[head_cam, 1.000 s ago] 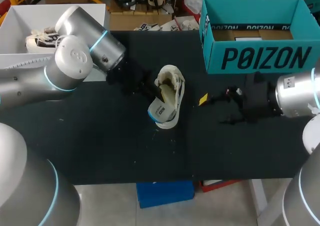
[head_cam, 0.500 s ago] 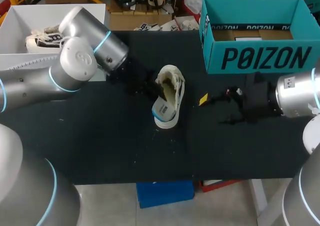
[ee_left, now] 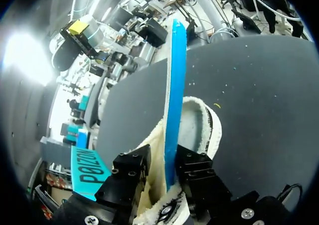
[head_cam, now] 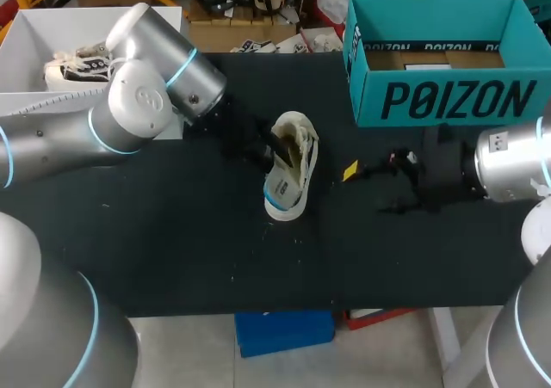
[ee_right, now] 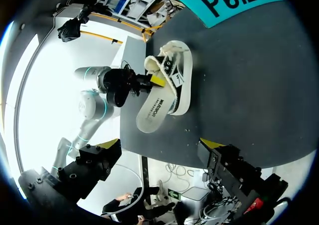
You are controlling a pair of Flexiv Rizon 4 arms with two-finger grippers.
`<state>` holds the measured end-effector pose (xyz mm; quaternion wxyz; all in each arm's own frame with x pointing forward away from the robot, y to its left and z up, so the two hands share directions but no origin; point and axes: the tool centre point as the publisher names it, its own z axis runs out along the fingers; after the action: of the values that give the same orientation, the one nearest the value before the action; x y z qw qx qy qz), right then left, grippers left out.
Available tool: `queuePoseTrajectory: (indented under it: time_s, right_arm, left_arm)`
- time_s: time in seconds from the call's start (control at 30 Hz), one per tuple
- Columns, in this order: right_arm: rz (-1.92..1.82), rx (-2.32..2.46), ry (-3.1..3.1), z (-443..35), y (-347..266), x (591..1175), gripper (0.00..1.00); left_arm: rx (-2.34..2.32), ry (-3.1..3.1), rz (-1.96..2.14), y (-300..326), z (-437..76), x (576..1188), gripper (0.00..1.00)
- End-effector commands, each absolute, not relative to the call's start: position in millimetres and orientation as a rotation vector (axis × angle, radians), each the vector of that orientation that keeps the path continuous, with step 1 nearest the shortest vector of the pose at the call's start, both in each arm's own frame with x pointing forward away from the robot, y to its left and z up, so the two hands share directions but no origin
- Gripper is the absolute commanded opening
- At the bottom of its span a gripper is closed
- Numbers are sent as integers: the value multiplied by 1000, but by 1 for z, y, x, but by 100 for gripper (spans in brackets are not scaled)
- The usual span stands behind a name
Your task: Take the shoe out of the shoebox, open the shoe tongue, remove and reinsert the insole, then place the shoe into the shoebox
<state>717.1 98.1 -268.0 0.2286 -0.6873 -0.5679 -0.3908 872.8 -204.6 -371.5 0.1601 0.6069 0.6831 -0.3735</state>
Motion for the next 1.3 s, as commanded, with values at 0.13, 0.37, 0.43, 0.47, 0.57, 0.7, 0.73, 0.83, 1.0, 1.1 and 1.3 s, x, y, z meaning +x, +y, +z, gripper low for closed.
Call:
queuePoseTrajectory:
  time_s: [0.13,0.37,0.43,0.47,0.57,0.7,0.73,0.83,1.0,1.1,1.3]
  right_arm:
    - [-1073,-1893,-1565,-268,98,717,100]
    - [-1073,-1893,-1565,-268,98,717,100]
    - [-1073,-1893,-1565,-268,98,717,100]
    - [-1073,-1893,-1565,-268,98,717,100]
    - [-1073,-1893,-1565,-268,98,717,100]
    - [-1073,-1893,-1565,-268,98,717,100]
    - [-1073,-1893,-1565,-268,98,717,100]
    - [-1073,-1893,-1565,-268,98,717,100]
    - [-1073,-1893,-1565,-268,98,717,100]
    - [-1073,-1893,-1565,-268,98,717,100]
    - [-1073,-1893,-1565,-268,98,717,100]
  left_arm:
    - [1733,1948,-1086,-196,-368,860,31]
    - [1744,1937,-1099,-190,-364,850,29]
    - [1755,1938,-1101,-190,-362,846,27]
    - [1761,1936,-1101,-189,-362,844,27]
    - [1774,1931,-1101,-188,-360,840,25]
    - [1786,1919,-1102,-187,-357,834,25]
    - [1789,1917,-1103,-186,-357,832,24]
    - [1797,1908,-1108,-185,-355,826,26]
    - [1804,1896,-1136,-183,-355,817,24]
    - [1807,1895,-1150,-183,-357,816,11]
    - [1807,1888,-1160,-183,-358,816,0]
